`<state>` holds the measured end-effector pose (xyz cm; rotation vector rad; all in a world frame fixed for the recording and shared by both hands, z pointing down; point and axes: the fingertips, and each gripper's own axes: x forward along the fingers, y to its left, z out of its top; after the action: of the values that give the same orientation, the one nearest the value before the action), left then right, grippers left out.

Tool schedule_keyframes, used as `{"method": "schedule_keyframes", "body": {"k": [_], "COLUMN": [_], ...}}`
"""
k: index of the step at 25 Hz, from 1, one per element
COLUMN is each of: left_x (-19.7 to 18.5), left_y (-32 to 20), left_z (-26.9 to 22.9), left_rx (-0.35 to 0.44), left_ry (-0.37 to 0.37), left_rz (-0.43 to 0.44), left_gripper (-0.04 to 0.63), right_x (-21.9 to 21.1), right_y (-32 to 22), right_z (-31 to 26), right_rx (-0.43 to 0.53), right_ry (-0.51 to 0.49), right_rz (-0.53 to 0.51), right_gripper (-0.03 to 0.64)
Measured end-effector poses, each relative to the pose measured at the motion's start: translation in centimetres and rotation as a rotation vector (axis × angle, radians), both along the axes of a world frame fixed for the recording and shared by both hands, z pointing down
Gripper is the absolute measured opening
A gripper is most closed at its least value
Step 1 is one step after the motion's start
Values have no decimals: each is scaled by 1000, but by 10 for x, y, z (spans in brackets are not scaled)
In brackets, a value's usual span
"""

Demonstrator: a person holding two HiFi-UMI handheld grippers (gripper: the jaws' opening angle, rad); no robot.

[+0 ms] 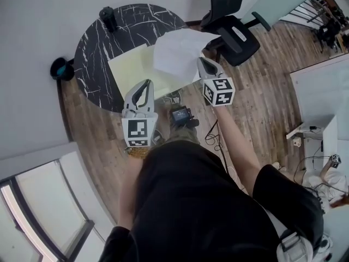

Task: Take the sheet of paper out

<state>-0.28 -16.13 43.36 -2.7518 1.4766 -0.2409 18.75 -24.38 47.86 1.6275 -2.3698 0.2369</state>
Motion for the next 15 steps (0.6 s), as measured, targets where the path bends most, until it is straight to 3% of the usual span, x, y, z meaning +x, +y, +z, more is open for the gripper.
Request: {"method": "schedule_keyframes", "body": {"k": [10, 15], "left_x": [-3, -9], "left_y": [2, -4], "left_z": [-18, -29], "left_rx": [32, 56], "left_ry": [20, 34], "left_rz": [-33, -50], "left_gripper": [9, 9], "right_x": [-42, -52], "right_y": [29, 34], "right_z": [-67, -90], "right_rx": [91, 134], "right_ry": [-14, -32], "right_rz": [-144, -150], "right_gripper": [-3, -2]}}
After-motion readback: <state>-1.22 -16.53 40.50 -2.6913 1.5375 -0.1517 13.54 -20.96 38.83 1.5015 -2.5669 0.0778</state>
